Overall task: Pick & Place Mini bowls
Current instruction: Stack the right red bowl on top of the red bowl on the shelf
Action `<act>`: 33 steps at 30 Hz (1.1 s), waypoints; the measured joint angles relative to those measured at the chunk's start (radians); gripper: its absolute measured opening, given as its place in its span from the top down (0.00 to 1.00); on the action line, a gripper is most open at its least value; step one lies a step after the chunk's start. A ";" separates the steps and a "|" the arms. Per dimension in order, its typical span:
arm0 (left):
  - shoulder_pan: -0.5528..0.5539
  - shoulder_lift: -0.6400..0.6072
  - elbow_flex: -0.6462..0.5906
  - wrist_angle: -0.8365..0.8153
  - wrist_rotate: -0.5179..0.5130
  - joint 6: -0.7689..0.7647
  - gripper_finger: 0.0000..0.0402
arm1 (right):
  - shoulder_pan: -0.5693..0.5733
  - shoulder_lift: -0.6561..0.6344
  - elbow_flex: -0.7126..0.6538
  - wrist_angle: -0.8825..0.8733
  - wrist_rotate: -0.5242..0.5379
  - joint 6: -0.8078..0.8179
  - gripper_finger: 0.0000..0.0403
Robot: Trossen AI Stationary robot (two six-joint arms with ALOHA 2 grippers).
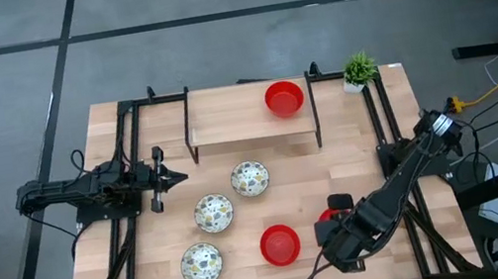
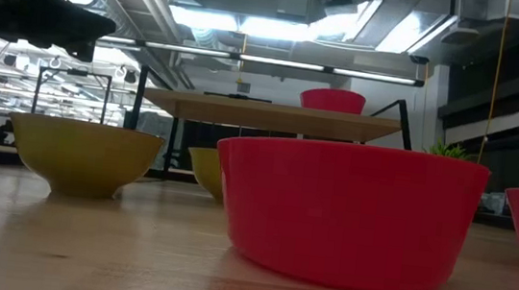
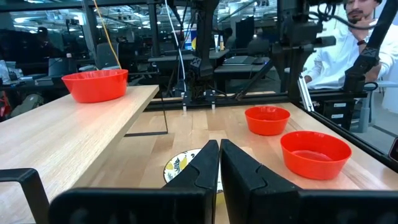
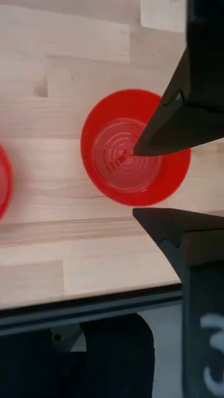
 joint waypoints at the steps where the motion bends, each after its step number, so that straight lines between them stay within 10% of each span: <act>1: 0.000 0.000 0.000 0.000 0.000 0.000 0.97 | 0.000 0.009 0.000 0.000 0.000 0.003 0.64; 33: 0.000 0.000 0.000 0.000 0.000 0.000 0.97 | 0.078 0.200 0.000 -0.003 0.002 0.192 0.64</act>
